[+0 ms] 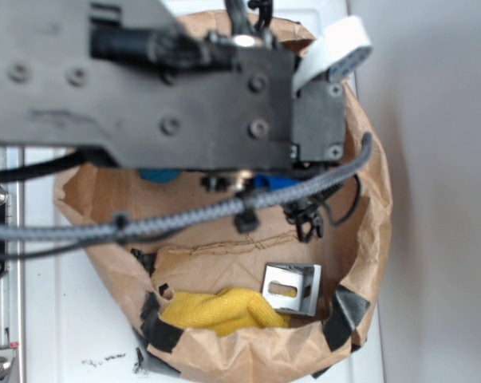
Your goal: Grab the blue rope.
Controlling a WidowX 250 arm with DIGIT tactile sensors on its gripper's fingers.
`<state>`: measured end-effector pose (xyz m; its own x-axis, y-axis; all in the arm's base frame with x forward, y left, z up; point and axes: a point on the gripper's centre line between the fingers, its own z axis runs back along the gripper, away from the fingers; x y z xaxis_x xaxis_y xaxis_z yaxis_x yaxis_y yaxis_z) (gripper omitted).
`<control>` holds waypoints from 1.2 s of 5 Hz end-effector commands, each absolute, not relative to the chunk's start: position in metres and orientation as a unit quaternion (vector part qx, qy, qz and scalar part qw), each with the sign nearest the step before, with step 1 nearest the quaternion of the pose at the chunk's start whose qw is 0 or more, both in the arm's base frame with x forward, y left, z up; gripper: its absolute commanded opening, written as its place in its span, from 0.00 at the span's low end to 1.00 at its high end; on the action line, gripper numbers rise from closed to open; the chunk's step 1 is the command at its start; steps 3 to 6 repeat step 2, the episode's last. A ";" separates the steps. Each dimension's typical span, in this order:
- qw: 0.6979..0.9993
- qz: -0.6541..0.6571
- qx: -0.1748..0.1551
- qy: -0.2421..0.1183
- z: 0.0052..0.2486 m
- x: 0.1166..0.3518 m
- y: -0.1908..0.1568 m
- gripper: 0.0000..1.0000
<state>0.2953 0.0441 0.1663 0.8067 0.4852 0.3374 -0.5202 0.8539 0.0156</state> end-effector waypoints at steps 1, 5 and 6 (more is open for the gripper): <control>0.968 0.199 0.068 -0.140 0.214 0.286 0.040 0.00; 0.964 0.186 0.086 -0.169 0.211 0.283 0.035 0.00; 0.964 0.186 0.086 -0.169 0.211 0.283 0.035 0.00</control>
